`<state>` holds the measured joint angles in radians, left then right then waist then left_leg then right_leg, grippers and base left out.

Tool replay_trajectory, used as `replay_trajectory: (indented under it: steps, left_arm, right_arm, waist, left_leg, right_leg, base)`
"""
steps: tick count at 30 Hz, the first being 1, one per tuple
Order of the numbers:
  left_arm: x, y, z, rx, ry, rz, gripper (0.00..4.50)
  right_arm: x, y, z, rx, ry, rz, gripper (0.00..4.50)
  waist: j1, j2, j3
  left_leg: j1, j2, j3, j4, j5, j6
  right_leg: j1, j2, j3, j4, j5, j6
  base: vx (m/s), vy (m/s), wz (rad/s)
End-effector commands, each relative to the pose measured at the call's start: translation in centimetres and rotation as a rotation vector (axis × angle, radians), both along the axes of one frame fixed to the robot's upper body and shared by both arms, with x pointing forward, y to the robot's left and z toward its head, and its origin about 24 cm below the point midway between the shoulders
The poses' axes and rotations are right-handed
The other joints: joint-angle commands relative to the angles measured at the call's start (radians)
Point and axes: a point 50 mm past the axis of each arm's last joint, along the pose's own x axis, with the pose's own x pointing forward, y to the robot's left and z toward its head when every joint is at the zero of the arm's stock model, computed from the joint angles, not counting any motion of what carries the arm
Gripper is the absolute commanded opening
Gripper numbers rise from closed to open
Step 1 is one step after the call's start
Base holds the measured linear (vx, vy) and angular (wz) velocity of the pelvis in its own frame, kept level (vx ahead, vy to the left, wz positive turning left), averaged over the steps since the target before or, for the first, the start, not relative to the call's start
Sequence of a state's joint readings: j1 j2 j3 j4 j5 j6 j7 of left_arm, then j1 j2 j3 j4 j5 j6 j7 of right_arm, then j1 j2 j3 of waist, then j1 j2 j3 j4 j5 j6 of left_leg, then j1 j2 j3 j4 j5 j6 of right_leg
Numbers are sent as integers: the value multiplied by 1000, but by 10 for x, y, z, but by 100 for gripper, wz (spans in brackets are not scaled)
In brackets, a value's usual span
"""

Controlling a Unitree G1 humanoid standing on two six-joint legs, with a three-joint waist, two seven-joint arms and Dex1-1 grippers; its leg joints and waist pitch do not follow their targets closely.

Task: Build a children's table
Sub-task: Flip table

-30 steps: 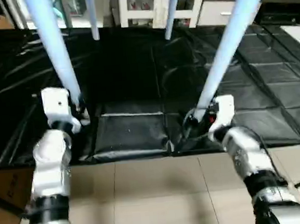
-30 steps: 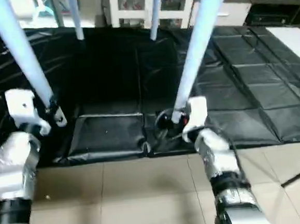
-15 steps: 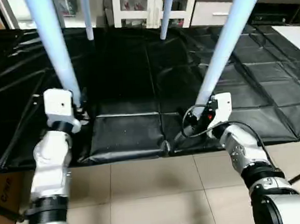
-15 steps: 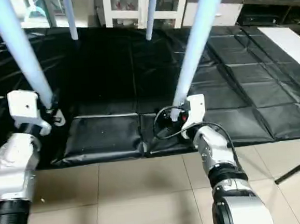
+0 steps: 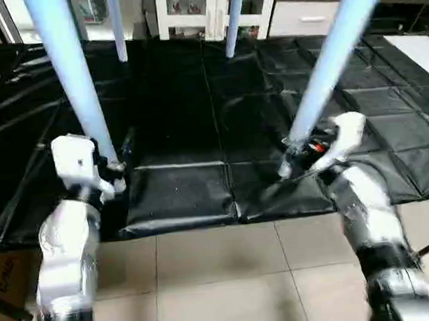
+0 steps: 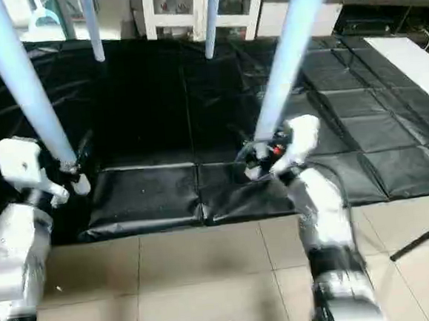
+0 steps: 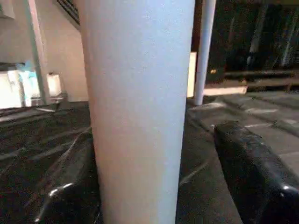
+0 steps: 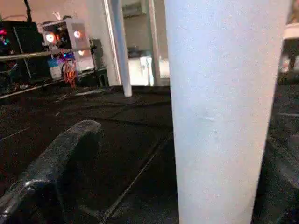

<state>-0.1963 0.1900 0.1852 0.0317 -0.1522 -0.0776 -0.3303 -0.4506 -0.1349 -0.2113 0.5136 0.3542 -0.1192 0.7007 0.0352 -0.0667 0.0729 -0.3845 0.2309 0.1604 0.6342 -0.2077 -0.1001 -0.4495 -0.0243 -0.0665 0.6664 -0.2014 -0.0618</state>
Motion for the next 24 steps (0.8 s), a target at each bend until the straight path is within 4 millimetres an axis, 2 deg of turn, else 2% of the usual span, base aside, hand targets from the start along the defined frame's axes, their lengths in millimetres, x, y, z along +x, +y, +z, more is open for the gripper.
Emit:
replay_trajectory:
  steps: [1, 2, 3, 5, 8, 9, 12, 13, 19, 21, 24]
  left_arm:
    - [-4, -18, -1, -6, 7, -68, 395]
    - [-5, -18, -3, -7, 12, -61, 395]
    - [-6, -17, -3, -17, 15, -57, 409]
    - [-7, -14, -5, -39, 24, -42, 409]
    - [-7, -10, -10, -55, 46, -19, 409]
    - [-7, -10, -10, -52, 51, -16, 409]
    - [-5, -12, -6, -44, 41, -14, 409]
    - [-4, -13, -5, -44, 38, -13, 441]
    - [-4, -18, 2, -11, 6, -19, 448]
    - [-5, -17, 0, 1, 12, -10, 448]
    - [-5, -17, 0, 1, 12, -10, 448]
  right_arm:
    - [-9, 4, 8, -31, -51, 18, 450]
    - [-10, 4, 7, -42, -53, 9, 450]
    - [-11, 4, 7, -50, -61, 3, 450]
    - [-14, 3, 6, -36, -76, -1, 450]
    - [-16, 3, 6, -31, -88, -22, 450]
    - [-17, 3, 5, -30, -78, -32, 450]
    - [-16, 3, 3, -36, -58, -56, 450]
    - [-15, 1, 3, -33, -52, -74, 450]
    - [-9, -7, 6, 5, -51, -179, 450]
    - [-9, -8, 6, 2, -59, -196, 450]
    - [-9, -8, 6, 2, -59, -196, 450]
  waist:
    - [-1, 19, -96]
    - [-3, 18, -95]
    - [-4, 20, -94]
    - [-7, 22, -82]
    - [-9, 20, -79]
    - [-8, 23, -83]
    - [-10, 22, -84]
    - [-10, 22, -84]
    - [-9, 24, -83]
    - [-9, 23, -82]
    - [-11, 25, -71]
  left_leg:
    - [13, 9, 12, -52, 66, 147]
    - [12, 9, 12, -52, 54, 144]
    - [13, 7, 12, -55, 20, 132]
    - [16, 7, 14, -62, -69, 93]
    - [23, 6, 13, -67, -120, 49]
    - [24, 6, 12, -66, -100, 41]
    - [22, 4, 12, -65, -84, 42]
    - [22, 3, 12, -65, -81, 42]
    - [24, 4, 13, -66, -94, 37]
    - [25, 4, 13, -67, -105, 34]
    - [32, 4, 13, -72, -184, 17]
  right_leg:
    - [100, -81, 60, -58, 210, -229]
    - [100, -81, 60, -59, 199, -228]
    - [100, -81, 59, -66, 150, -218]
    - [94, -82, 58, -86, 0, -195]
    - [98, -82, 61, -95, -94, -161]
    - [98, -82, 63, -92, -71, -157]
    - [100, -79, 62, -88, -36, -154]
    - [99, -79, 62, -88, -32, -153]
    - [95, -79, 62, -91, -54, -145]
    - [94, -79, 61, -93, -72, -141]
    - [88, -81, 59, -111, -217, -111]
  base:
    - [0, 0, 0]
    - [0, 0, 0]
    - [0, 0, 0]
    - [0, 0, 0]
    - [0, 0, 0]
    - [0, 0, 0]
    - [0, 0, 0]
    - [0, 0, 0]
    - [0, 0, 0]
    - [0, 0, 0]
    - [0, 0, 0]
